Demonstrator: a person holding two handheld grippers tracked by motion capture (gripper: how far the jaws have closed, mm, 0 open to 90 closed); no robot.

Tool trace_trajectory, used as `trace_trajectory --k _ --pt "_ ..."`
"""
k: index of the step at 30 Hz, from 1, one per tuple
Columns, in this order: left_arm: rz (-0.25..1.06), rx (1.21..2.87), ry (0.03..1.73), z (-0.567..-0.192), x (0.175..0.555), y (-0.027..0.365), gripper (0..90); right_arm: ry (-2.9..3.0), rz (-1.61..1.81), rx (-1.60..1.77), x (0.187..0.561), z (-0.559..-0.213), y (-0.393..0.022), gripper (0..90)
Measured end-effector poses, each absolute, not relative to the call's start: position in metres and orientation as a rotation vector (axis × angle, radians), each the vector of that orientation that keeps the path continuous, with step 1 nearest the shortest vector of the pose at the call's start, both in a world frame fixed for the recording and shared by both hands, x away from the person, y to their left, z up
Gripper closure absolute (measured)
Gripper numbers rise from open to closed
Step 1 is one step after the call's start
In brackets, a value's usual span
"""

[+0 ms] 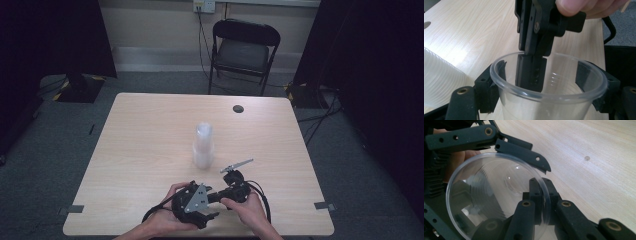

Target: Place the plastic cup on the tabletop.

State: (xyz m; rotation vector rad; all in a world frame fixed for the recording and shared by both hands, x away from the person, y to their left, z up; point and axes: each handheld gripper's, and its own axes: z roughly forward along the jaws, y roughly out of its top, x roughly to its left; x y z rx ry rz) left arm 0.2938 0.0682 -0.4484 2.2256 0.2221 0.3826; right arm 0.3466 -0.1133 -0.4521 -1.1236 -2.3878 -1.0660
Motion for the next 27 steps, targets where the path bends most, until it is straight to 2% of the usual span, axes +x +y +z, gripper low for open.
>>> trace_trajectory --k 10,19,27 --pt "0.37 2.229 0.233 -0.448 0.295 0.07 28.0 -2.392 -1.065 -1.131 0.347 -0.453 -0.113 86.6" --pt "0.316 2.188 0.314 -0.448 0.303 0.076 28.4 -2.391 -1.113 -1.137 0.348 -0.451 -0.116 78.1" --pt "0.278 2.174 0.352 -0.447 0.306 0.079 28.3 -2.386 -1.186 -1.121 0.348 -0.447 -0.119 76.7"
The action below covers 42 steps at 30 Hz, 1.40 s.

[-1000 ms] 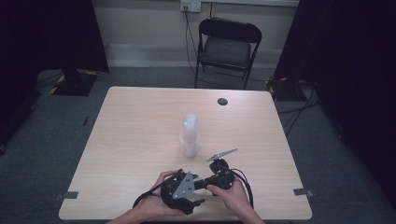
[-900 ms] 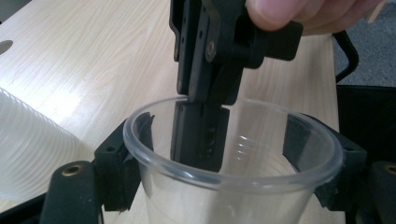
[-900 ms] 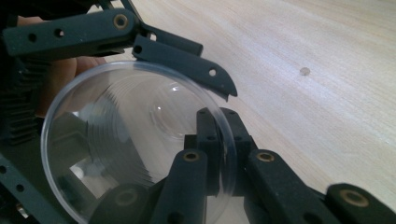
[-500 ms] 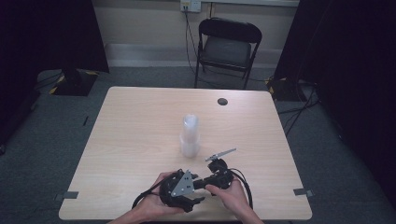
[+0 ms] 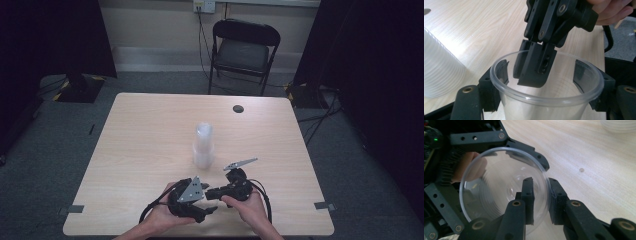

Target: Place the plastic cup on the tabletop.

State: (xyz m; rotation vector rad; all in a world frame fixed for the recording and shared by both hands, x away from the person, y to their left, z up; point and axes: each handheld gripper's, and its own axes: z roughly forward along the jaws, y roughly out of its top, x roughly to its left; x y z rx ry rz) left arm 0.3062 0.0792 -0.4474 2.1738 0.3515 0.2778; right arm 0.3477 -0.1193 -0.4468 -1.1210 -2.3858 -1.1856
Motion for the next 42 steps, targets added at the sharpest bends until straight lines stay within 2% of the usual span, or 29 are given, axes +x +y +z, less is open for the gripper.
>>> trace_trajectory --k 20,42 --pt "0.238 2.083 0.517 -0.447 0.316 0.094 29.7 -2.385 -1.357 -1.099 0.353 -0.438 -0.128 71.3" --pt "0.261 2.001 0.683 -0.445 0.329 0.116 30.0 -2.371 -1.476 -1.185 0.355 -0.434 -0.143 67.9"
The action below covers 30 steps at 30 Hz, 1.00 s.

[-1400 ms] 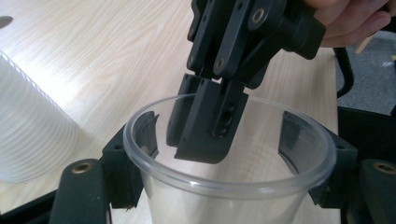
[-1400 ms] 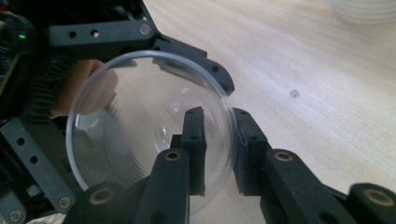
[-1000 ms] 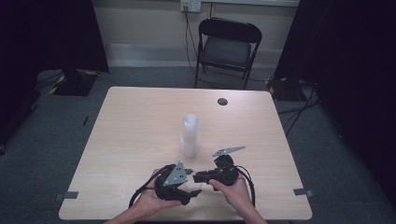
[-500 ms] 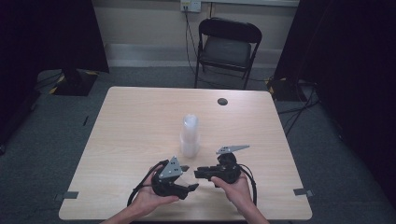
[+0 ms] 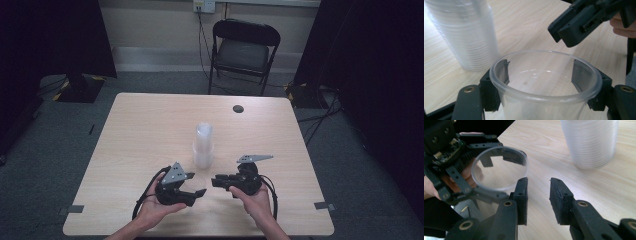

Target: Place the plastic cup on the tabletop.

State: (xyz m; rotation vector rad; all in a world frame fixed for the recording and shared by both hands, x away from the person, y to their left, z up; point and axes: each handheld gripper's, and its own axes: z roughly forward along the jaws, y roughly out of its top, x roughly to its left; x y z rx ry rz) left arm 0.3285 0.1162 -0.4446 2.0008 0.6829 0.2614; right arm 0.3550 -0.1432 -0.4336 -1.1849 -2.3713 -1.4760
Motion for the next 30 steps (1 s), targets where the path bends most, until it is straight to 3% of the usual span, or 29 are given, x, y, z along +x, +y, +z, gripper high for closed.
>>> trace_trajectory --k 18,30 --pt "0.369 1.849 0.838 -0.434 0.347 0.15 30.0 -2.441 -1.518 -1.315 0.35 -0.43 -0.162 58.1" --pt "0.5 1.822 0.847 -0.417 0.361 0.163 29.6 -2.484 -1.633 -1.29 0.343 -0.425 -0.182 51.2"
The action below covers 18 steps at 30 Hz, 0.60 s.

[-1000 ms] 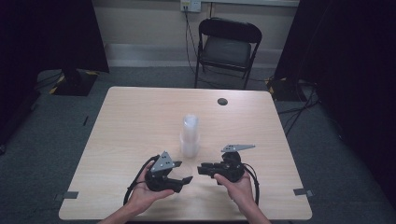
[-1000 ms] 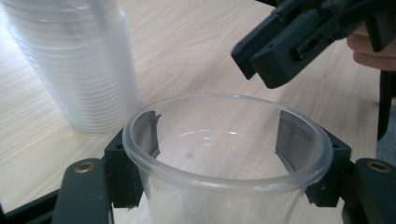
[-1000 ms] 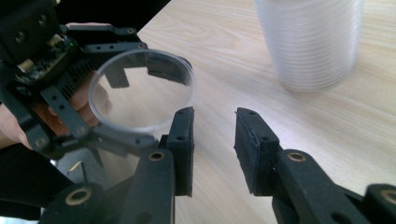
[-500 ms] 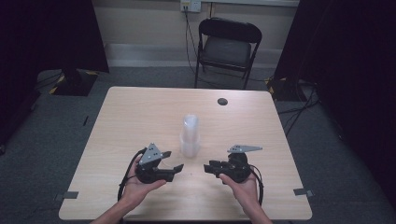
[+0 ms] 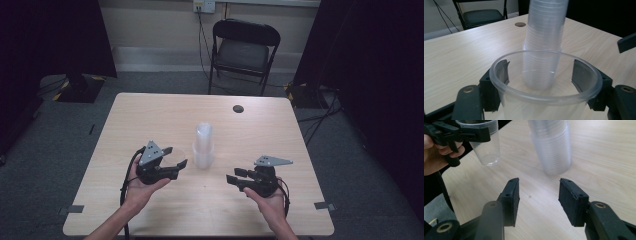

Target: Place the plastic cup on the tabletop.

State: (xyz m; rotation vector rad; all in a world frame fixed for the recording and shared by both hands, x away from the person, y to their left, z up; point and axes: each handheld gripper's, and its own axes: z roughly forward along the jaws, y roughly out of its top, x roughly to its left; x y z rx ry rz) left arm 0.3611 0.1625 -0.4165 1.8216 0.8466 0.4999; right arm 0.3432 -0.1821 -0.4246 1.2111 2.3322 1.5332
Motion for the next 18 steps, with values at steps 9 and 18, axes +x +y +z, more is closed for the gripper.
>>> trace_trajectory --k 9,18 --pt "0.52 1.811 0.946 -0.417 0.379 0.177 29.4 2.329 1.511 1.211 0.337 -0.431 -0.202 50.2" --pt "0.54 1.729 0.989 -0.415 0.395 0.185 30.2 2.322 1.452 1.273 0.337 -0.444 -0.22 42.8"
